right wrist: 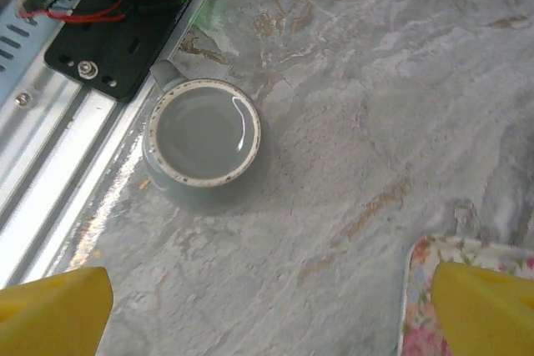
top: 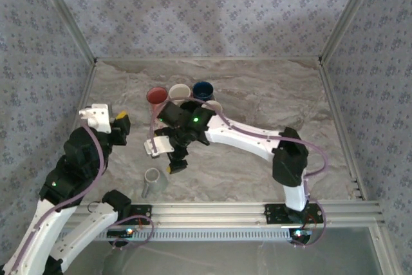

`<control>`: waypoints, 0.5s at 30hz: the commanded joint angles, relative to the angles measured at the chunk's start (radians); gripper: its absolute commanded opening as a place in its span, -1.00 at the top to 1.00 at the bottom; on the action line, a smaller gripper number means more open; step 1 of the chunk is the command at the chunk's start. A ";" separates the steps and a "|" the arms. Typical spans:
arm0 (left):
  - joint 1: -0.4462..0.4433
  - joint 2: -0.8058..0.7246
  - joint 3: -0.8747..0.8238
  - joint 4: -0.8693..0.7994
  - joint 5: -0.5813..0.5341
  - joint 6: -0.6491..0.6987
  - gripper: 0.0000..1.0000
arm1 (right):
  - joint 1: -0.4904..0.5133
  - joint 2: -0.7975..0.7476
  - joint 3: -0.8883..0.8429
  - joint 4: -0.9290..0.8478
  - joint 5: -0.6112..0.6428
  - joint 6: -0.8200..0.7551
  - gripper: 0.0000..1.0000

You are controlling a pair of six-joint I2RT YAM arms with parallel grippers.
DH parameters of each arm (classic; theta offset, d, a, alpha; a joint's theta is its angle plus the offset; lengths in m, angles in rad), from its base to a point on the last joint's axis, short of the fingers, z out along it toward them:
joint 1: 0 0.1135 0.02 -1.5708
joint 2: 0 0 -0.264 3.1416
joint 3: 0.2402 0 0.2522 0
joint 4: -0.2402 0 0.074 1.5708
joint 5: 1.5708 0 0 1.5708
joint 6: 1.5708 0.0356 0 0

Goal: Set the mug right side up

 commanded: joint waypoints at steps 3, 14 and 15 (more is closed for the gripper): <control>-0.006 -0.170 -0.147 0.099 -0.162 -0.025 -0.10 | 0.049 0.079 0.075 -0.044 0.004 -0.173 -1.00; -0.033 -0.179 -0.164 0.133 -0.176 0.023 -0.12 | 0.094 0.169 0.122 -0.063 -0.035 -0.188 -1.00; -0.035 -0.179 -0.162 0.133 -0.173 0.022 -0.12 | 0.097 0.177 0.123 -0.062 -0.030 -0.186 -1.00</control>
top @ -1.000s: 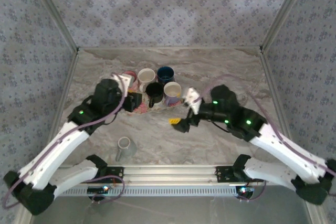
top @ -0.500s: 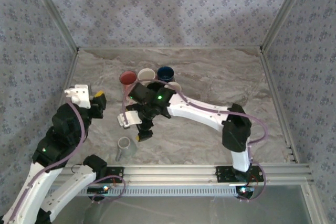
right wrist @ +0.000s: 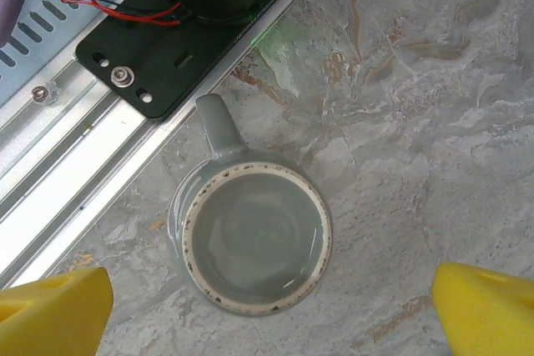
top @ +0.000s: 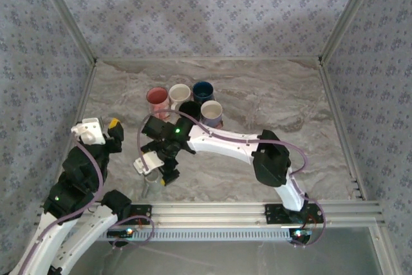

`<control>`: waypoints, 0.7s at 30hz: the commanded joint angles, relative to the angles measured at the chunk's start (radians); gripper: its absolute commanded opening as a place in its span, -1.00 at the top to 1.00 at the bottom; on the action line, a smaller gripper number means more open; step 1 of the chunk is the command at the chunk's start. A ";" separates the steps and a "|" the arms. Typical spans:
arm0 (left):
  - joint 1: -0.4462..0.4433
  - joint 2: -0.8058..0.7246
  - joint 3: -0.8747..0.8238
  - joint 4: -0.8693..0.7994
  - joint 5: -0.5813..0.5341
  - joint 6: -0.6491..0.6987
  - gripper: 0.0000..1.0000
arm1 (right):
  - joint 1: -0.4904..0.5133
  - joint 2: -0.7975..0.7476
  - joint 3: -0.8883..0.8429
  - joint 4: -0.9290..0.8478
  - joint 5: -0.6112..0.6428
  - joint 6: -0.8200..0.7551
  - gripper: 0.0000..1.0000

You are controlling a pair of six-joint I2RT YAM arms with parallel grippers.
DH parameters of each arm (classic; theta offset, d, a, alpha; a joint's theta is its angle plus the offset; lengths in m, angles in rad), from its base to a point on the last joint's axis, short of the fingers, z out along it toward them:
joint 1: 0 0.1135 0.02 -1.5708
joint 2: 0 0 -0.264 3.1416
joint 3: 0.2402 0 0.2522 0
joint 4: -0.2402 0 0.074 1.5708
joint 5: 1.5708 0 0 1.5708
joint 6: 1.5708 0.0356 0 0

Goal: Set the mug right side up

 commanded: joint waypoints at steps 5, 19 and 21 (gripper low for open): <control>-0.008 -0.006 -0.009 0.045 -0.017 0.020 -0.11 | 0.026 0.079 0.040 -0.032 0.004 -0.018 -1.00; -0.021 -0.006 -0.016 0.052 -0.014 0.035 -0.10 | 0.033 0.205 0.119 -0.029 -0.036 0.042 -0.95; -0.021 -0.008 -0.017 0.054 -0.014 0.038 -0.10 | 0.032 0.215 0.115 -0.031 -0.035 0.046 -0.92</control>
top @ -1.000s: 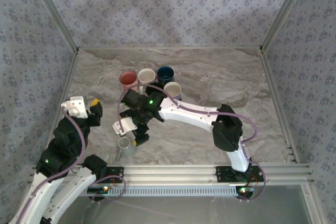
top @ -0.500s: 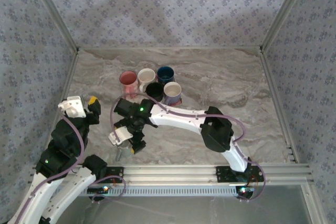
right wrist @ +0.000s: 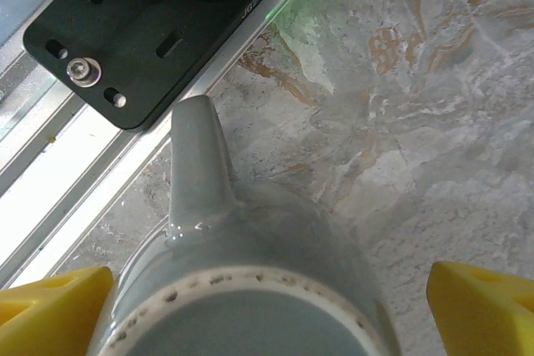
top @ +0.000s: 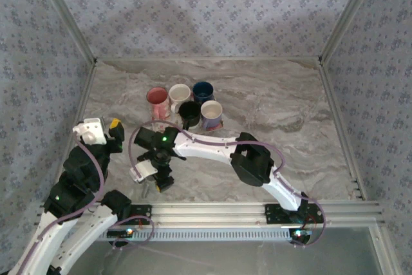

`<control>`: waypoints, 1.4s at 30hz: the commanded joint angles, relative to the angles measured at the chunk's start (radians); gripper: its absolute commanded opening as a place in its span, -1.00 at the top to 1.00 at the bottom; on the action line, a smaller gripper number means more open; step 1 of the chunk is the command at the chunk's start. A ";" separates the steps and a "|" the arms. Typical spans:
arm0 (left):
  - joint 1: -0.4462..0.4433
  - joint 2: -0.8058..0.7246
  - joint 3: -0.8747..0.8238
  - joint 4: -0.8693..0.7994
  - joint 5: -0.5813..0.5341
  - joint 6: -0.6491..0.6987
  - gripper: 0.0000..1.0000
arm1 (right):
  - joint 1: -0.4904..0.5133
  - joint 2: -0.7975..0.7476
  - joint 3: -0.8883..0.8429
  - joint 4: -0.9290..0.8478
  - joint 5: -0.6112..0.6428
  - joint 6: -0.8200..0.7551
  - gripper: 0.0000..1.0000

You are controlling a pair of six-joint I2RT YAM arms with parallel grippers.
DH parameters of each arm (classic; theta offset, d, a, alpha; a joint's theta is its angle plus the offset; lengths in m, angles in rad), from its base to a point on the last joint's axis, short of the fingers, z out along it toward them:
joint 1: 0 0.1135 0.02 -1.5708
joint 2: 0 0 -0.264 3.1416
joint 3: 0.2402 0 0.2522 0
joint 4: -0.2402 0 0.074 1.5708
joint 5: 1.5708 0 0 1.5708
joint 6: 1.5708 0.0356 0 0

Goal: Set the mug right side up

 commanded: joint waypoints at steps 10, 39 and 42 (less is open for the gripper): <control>-0.010 -0.010 -0.015 0.049 -0.010 0.026 -0.10 | 0.004 0.052 0.027 -0.043 -0.031 0.013 -0.40; -0.007 0.126 0.122 0.020 0.193 -0.027 -0.19 | -0.018 -0.643 -0.553 0.365 0.306 0.133 1.00; -0.006 0.195 0.174 -0.005 0.340 -0.044 -0.30 | -0.010 -0.801 -0.723 0.556 0.459 0.096 1.00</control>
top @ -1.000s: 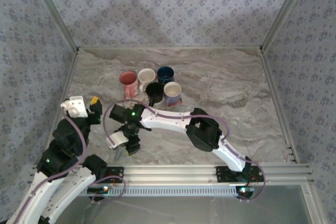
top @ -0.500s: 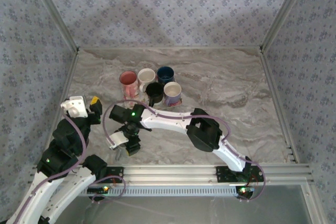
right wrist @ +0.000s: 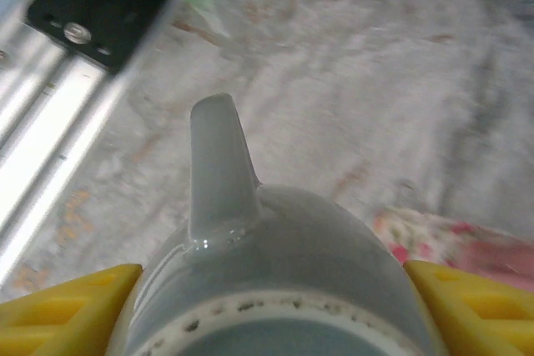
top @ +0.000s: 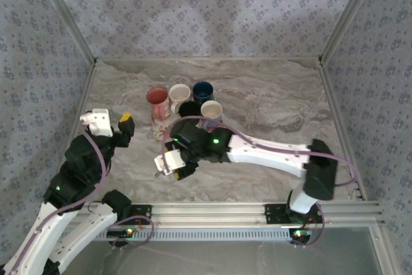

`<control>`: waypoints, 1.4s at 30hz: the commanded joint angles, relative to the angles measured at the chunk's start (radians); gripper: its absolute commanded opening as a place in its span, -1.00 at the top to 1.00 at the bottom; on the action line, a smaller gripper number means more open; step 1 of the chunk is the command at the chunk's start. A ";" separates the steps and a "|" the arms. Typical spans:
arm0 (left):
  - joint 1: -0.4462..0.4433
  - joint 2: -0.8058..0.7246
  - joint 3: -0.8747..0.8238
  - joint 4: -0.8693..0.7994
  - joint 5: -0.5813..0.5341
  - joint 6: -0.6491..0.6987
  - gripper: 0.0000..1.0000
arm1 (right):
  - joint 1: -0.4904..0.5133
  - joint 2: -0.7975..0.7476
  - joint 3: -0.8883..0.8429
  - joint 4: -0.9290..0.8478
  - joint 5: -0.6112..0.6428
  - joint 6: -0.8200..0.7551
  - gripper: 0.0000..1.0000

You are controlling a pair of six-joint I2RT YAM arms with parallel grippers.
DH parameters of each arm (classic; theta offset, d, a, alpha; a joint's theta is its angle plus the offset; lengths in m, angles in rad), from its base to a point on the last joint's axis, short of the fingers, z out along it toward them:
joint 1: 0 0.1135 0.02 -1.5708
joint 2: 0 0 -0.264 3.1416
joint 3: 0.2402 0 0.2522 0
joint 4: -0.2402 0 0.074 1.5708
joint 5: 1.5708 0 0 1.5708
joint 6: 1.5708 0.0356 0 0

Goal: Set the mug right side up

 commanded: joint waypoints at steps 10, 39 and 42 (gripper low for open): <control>0.122 0.379 0.249 -0.043 0.830 -0.261 -0.38 | -0.007 -0.417 -0.549 0.782 0.537 -0.439 1.00; 0.044 0.683 -0.079 0.851 1.519 -1.238 -0.15 | 0.022 -0.863 -0.690 0.781 0.576 -0.556 1.00; 0.039 0.678 -0.096 0.894 1.550 -1.245 -0.12 | 0.024 -0.881 -0.680 0.731 0.551 -0.542 1.00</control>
